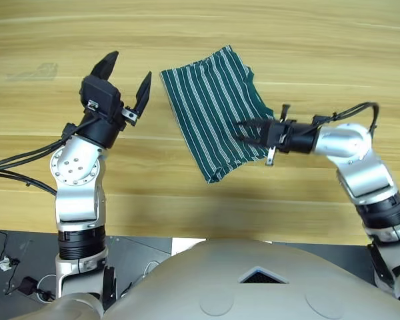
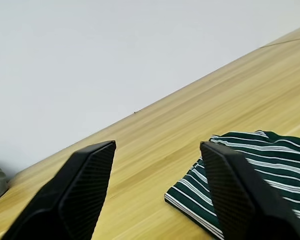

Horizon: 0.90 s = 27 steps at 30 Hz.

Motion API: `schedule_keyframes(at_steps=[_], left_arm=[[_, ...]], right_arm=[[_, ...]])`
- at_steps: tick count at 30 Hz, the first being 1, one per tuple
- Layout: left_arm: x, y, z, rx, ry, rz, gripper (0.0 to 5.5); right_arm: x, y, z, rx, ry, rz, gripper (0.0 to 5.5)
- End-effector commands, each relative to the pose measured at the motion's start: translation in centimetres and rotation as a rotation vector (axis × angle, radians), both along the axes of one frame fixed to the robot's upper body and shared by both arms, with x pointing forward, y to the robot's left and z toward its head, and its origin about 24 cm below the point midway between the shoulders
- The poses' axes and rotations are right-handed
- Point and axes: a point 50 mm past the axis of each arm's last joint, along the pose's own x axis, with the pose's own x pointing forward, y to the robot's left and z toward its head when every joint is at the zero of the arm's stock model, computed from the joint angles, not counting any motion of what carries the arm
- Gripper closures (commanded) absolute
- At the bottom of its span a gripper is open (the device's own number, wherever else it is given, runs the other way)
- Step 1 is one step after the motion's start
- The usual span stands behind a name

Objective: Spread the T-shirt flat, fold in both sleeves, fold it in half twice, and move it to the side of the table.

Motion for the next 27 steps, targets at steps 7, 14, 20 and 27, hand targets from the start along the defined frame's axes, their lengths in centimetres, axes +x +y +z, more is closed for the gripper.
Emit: schedule_keyframes(at_steps=[7,14,20,27], left_arm=[[0.1,0.2,0.6,0.039,-0.019,-0.007,2.37],[0.0,0.3,0.2,0.05,-0.003,-0.016,2.37],[-0.1,0.1,0.0,0.051,-0.002,-0.018,2.37],[-0.1,-0.4,-0.2,0.056,0.002,-0.03,2.37]], right_arm=[[1.2,-3.1,-5.6,-0.401,-0.046,0.177,4.34],[0.3,-4.1,-7.8,-0.42,0.042,0.182,4.34],[-6.1,-3.6,-6.5,-0.445,0.326,0.484,4.34],[-7.2,-2.0,-5.2,-0.357,0.329,0.488,4.34]])
